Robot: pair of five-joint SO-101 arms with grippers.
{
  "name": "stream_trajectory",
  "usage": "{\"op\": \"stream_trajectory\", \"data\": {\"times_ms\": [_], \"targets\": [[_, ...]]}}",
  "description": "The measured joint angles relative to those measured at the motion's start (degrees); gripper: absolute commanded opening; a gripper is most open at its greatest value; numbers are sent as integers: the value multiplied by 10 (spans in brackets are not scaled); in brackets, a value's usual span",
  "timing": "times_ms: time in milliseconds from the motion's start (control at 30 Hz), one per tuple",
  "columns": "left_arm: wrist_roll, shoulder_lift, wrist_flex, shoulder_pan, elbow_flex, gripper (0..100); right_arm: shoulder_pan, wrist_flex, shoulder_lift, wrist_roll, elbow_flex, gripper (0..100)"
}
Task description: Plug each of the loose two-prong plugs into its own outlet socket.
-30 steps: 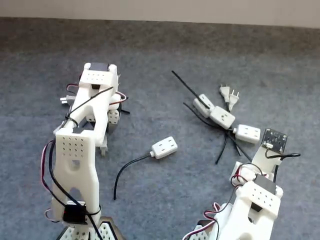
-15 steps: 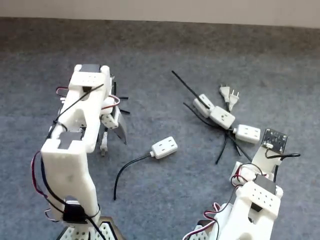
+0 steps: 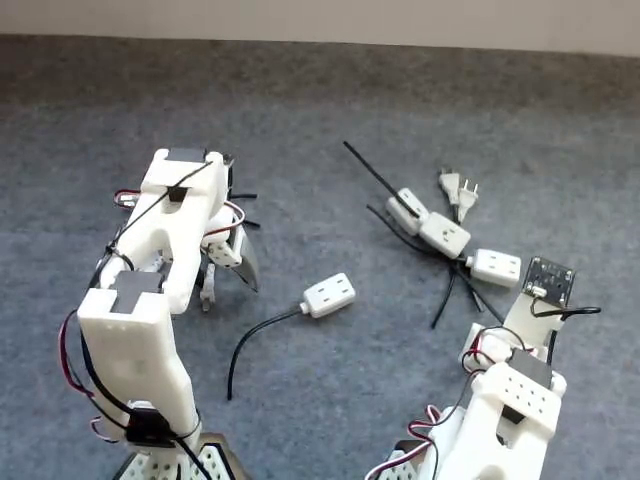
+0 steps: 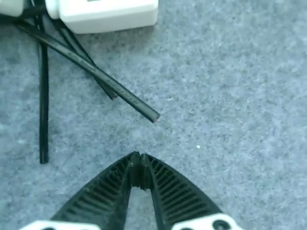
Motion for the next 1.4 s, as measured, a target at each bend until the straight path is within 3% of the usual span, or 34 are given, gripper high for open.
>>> {"op": "stream_trajectory", "data": {"times_ms": [400, 833, 967, 1267, 1400], "targets": [[0, 8, 28, -6, 9, 310, 0, 0, 0, 0, 0, 12], [-17, 8, -4, -6, 9, 2, 0, 0, 0, 0, 0, 12], [-57, 8, -5, -7, 9, 6, 0, 0, 0, 0, 0, 12], [-66, 8, -6, -7, 19, 6, 0, 0, 0, 0, 0, 12], [-66, -5, 25, -7, -35, 6, 0, 0, 0, 0, 0, 12]]}}
